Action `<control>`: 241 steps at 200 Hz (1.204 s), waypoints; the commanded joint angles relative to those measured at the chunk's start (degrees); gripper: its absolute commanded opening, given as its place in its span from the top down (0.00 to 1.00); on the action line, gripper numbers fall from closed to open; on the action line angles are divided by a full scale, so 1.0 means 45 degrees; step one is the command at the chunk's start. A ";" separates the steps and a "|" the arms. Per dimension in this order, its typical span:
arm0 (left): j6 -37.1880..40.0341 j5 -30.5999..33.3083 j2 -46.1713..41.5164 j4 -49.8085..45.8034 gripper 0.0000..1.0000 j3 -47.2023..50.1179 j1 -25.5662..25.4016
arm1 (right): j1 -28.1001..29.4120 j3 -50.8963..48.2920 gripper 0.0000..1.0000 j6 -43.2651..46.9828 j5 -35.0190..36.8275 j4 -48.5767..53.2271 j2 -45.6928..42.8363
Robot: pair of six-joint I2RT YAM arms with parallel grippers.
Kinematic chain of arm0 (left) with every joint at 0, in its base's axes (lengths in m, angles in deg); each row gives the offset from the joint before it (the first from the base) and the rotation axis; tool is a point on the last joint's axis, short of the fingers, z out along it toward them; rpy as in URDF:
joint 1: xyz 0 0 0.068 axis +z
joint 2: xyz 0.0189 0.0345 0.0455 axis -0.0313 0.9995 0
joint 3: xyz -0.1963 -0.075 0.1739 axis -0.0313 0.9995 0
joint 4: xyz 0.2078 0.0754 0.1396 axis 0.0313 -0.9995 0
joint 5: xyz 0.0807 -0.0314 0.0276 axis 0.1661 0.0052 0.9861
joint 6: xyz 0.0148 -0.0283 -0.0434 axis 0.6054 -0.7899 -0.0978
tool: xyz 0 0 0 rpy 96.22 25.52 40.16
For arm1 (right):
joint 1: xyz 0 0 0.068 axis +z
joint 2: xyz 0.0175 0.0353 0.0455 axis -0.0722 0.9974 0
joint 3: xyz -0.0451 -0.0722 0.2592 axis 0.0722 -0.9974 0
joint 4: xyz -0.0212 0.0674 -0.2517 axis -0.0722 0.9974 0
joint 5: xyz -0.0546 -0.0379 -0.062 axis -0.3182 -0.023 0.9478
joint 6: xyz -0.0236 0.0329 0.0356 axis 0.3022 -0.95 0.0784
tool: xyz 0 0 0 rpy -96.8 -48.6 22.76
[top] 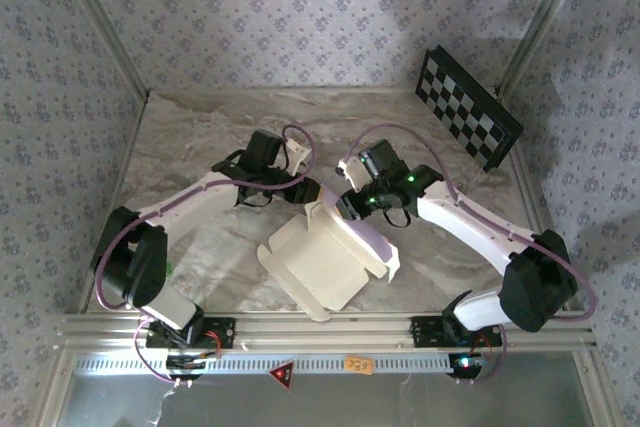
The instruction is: Fold the paper box
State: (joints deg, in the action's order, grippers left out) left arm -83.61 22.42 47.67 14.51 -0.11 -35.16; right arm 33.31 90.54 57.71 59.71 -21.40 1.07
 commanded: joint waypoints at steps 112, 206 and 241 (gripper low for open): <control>-0.0119 0.0104 -0.0146 -0.0274 0.69 0.0662 -0.0049 | -0.0692 0.0462 0.60 -0.2175 -0.0841 0.1680 -0.1337; -0.0061 0.0462 -0.0334 -0.0479 0.68 0.0847 0.0169 | -0.1072 -0.1292 0.72 -0.2368 -0.1446 0.0869 -0.1546; -0.0064 0.0671 -0.0833 -0.0604 0.68 0.1225 0.0465 | -0.1057 -0.0805 0.74 -0.2280 -0.1483 0.0222 -0.0961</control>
State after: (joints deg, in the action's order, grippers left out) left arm -83.81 22.61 45.70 16.32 2.84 -34.13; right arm 28.81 84.93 47.66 53.43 -17.64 -5.67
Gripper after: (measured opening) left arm 0.316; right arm 0.264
